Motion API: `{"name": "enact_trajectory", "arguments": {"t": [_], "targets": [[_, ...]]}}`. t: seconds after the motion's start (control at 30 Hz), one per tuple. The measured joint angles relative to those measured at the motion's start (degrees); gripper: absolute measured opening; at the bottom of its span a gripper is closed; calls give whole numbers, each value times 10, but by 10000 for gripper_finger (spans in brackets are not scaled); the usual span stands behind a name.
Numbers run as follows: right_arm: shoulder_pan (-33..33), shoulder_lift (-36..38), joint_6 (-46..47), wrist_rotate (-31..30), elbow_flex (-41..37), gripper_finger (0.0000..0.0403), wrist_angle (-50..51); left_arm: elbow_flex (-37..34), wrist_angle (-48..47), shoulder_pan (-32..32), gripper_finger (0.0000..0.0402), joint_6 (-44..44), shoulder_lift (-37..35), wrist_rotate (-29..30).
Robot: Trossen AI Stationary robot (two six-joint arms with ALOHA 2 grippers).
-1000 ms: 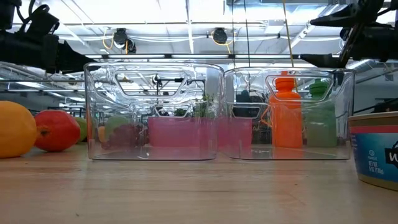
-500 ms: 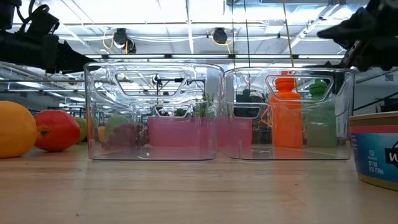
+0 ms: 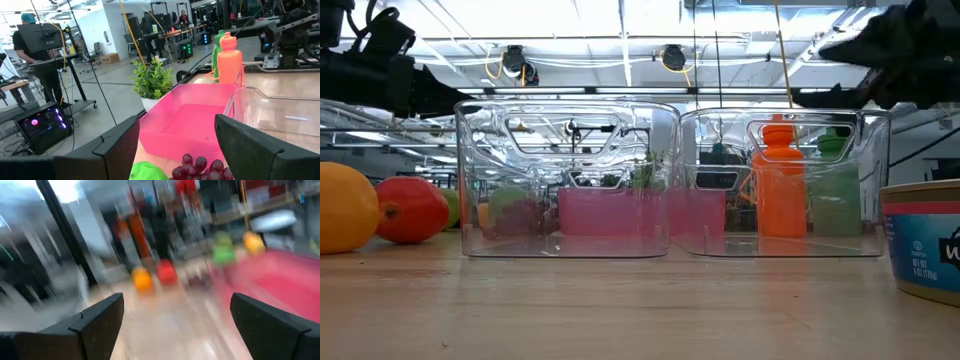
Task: Pick & Place Food Item
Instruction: Put the green water bottle into the pink bin
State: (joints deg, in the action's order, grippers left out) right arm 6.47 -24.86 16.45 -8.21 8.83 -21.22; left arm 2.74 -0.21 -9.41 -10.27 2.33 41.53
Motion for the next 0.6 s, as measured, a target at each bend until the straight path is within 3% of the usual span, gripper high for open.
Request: {"name": "enact_trajectory", "arguments": {"t": [0.07, 0.2, 0.3, 0.6], "targets": [[17, -28, -42, -51, 78, 345, 63, 0, 0, 0, 273, 0, 0, 0], [49, -107, -100, -251, 211, 345, 224, 0, 3, 0, 273, 0, 0, -1], [61, -159, -102, -360, 271, 345, 273, 0, 3, 0, 273, 0, 0, -1], [60, -205, -81, -744, 288, 345, 250, 0, 4, 0, 273, 0, 0, -1]]}}
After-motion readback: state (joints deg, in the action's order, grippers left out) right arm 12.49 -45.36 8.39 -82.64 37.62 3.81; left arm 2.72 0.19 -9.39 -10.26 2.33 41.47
